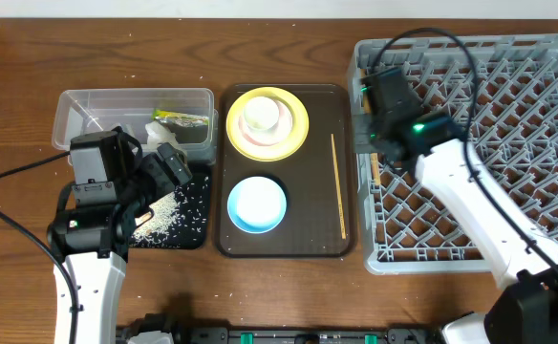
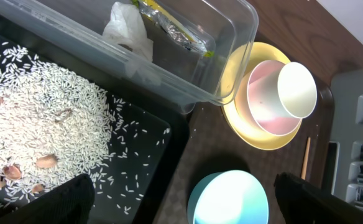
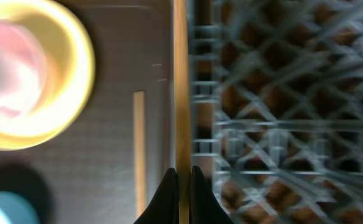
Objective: Sort waste into correct bins and load items into the dishwasher rack
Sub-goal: 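Carry the chopstick right and lower it into the dish rack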
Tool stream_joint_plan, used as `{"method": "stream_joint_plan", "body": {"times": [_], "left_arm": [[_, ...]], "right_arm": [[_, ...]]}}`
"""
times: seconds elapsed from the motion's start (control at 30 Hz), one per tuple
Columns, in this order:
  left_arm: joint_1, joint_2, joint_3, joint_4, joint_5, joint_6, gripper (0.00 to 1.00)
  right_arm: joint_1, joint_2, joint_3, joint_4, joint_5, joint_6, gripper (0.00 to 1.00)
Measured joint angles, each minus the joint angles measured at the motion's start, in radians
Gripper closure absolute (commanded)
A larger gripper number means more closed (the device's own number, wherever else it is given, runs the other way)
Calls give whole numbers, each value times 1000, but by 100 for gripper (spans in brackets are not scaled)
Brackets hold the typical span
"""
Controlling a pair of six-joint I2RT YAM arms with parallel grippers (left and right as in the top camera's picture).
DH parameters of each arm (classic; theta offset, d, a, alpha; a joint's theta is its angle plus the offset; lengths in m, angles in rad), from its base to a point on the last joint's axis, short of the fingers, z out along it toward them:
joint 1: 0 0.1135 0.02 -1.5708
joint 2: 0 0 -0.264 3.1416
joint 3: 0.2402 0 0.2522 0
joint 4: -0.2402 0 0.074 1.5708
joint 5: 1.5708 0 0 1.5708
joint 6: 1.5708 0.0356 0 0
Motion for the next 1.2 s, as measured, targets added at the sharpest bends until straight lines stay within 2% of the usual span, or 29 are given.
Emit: {"method": "stream_joint_plan", "body": {"times": [0.27, 0.73, 1.2], "left_arm": [[0, 0, 0, 0, 0, 0, 5], [0, 0, 0, 0, 0, 0, 5], [0, 0, 0, 0, 0, 0, 5]], "right_arm": [[-121, 16, 0, -43, 4, -51, 99], [-125, 167, 0, -34, 4, -143, 91], [-125, 178, 0, -4, 4, -161, 88]]}}
